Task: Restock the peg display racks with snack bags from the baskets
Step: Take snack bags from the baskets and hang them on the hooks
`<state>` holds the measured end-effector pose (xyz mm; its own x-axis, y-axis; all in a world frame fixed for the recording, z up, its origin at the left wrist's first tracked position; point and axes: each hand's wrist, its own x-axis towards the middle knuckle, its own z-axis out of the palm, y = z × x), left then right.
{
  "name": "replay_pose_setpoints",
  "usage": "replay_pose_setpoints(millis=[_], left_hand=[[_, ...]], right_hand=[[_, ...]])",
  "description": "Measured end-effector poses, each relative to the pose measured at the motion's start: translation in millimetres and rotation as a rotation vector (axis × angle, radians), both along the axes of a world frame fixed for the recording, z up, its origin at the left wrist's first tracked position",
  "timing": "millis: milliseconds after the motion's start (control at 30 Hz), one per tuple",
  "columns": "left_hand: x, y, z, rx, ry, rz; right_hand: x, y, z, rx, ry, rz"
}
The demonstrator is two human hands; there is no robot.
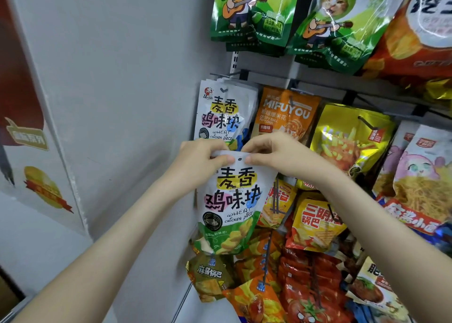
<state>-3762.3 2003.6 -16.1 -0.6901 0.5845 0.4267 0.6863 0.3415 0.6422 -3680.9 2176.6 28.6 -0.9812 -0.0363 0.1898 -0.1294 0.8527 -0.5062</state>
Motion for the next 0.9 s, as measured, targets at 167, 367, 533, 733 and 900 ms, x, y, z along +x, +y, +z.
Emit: replay_pose_setpoints(millis=[167, 367, 533, 733, 900], left_hand=[[-8, 3, 10, 0.046, -0.026, 0.034], [-13, 5, 18, 0.065, -0.026, 0.097], [-23, 13, 34, 0.119, 0.022, 0.176], [-69, 35, 59, 0.202, 0.159, 0.350], [-105, 51, 59, 0.272, 0.086, 0.440]], right_hand=[[-20, -3, -2, -0.021, 0.125, -0.052], [-33, 0, -1, -0.120, 0.136, -0.048], [-48, 0, 10, -0.252, 0.221, -0.072], [-98, 3, 31, -0.339, 0.361, -0.196], [-139, 0, 31, -0.339, 0.415, -0.311]])
